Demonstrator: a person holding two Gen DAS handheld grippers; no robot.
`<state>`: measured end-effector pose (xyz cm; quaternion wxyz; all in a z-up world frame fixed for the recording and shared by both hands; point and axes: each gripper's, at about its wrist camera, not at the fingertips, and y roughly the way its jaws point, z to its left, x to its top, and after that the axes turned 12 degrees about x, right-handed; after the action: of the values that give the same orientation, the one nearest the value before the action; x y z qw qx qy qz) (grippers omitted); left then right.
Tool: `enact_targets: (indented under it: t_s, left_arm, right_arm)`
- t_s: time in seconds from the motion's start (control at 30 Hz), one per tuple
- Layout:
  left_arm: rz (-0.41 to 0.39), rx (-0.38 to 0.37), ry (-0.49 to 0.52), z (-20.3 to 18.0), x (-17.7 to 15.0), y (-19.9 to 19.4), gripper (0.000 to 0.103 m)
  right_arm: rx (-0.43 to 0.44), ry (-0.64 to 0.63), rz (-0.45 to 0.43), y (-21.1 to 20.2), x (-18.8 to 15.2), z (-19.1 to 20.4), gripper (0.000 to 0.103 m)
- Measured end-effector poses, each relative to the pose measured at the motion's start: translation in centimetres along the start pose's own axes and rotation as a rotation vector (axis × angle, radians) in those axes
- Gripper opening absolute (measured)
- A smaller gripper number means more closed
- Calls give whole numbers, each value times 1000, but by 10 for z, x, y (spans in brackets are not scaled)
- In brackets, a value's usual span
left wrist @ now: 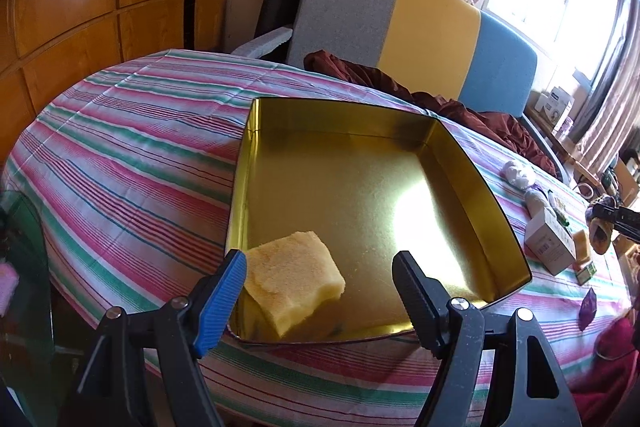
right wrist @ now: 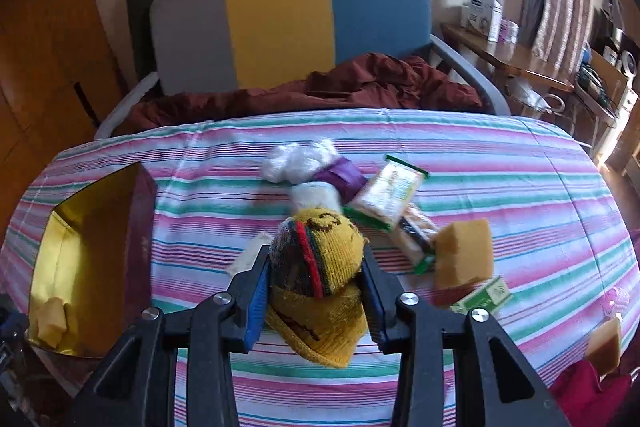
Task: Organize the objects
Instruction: 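Carry the yellow knitted hat into the gold tray and release it with the right gripper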
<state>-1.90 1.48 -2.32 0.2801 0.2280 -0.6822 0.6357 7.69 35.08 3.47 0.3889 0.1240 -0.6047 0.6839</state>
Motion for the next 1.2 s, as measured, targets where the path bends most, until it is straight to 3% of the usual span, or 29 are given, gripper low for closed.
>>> enact_targets:
  t_s: [0.2, 0.37, 0.63, 0.77, 0.83, 0.87, 1.07, 1.2]
  left_arm:
    - [-16, 20, -56, 21, 5, -4, 80]
    - [-11, 41, -92, 39, 3, -2, 80]
    - [9, 63, -136, 61, -3, 4, 80]
    - [15, 66, -150, 67, -2, 7, 80]
    - [17, 66, -152, 68, -2, 8, 80]
    - [16, 66, -152, 68, -3, 8, 81]
    - [2, 57, -135, 61, 3, 3, 81]
    - [-26, 38, -95, 49, 12, -3, 81]
  right_arm:
    - [206, -190, 75, 32, -3, 110, 41]
    - [332, -269, 180, 76, -19, 186, 42]
    - [424, -341, 365, 140, -59, 262, 46]
    - [489, -350, 406, 146, -72, 273, 55]
    - [523, -352, 409, 142, -74, 272, 73]
    - [536, -346, 404, 138, -74, 269, 76]
    - [558, -294, 302, 106, -63, 242, 76]
    - [500, -262, 205, 83, -50, 212, 78]
